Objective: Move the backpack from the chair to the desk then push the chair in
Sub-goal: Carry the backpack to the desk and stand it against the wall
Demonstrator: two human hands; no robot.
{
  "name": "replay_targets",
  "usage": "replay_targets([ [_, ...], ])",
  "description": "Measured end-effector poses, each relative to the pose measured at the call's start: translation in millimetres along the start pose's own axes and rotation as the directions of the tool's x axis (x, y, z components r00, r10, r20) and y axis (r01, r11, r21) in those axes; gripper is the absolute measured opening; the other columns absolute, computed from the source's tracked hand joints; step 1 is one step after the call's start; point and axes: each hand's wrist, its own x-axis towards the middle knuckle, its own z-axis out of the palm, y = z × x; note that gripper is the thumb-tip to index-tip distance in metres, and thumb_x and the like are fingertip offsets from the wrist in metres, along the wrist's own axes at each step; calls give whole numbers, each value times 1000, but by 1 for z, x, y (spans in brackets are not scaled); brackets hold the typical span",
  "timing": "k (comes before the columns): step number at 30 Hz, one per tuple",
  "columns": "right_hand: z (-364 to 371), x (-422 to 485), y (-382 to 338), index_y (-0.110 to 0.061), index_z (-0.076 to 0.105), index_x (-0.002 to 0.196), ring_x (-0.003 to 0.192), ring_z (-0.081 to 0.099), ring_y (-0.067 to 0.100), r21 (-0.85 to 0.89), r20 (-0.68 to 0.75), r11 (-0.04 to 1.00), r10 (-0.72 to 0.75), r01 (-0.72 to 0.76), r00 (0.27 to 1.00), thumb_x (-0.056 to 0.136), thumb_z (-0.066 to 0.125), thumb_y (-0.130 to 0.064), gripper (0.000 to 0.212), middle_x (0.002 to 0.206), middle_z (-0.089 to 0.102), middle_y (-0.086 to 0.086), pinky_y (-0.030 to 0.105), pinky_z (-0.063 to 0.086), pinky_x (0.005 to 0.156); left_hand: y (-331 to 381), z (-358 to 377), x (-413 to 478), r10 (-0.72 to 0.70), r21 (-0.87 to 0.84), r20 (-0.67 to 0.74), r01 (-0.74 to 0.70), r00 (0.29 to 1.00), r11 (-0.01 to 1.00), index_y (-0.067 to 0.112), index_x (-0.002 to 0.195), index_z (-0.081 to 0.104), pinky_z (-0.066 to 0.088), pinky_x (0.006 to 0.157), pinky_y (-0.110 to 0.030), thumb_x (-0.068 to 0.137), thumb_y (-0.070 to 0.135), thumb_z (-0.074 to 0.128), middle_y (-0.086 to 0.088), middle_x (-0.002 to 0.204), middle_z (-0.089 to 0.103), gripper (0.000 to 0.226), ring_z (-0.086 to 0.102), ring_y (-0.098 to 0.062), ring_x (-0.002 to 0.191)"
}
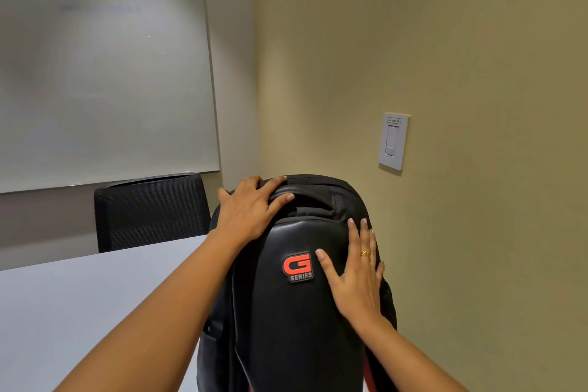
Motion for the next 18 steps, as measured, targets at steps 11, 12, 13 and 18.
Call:
replay_targets([
  [11,25,72,-26,-29,-2,145,141,-9,15,-31,448,959,-238,280,862,91,34,-55,70,155,-11,-4,59,2,110,-25,-19,-43,-201,356,-135,237,970,904,28,141,25,29,98,-55,91,55,19,-10,122,50,56,43,-26,114],
  [12,28,75,-29,-29,-3,144,141,-10,16,-57,469,949,-248,309,848,91,33,-56,70,155,-11,-4,59,2,110,-24,-21,-49,-211,373,-141,250,967,894,27,141,25,29,98,-55,92,55,19,-10,122,49,57,43,-26,114],
  [13,31,77,-31,-30,-4,144,141,-10,16,-78,486,940,-254,331,837,91,32,-56,69,155,-11,-3,60,1,109,-22,-25,-55,-223,377,-146,262,964,888,26,140,24,29,98,-57,92,55,20,-10,123,48,57,42,-27,115],
  [18,32,72,-31,-35,-3,143,141,-7,20,-132,500,928,-241,348,832,92,28,-56,64,156,-9,-3,61,3,108,0,-44,-74,-226,329,-96,245,969,912,22,137,31,43,83,-47,90,57,25,-10,120,41,59,36,-26,112],
])
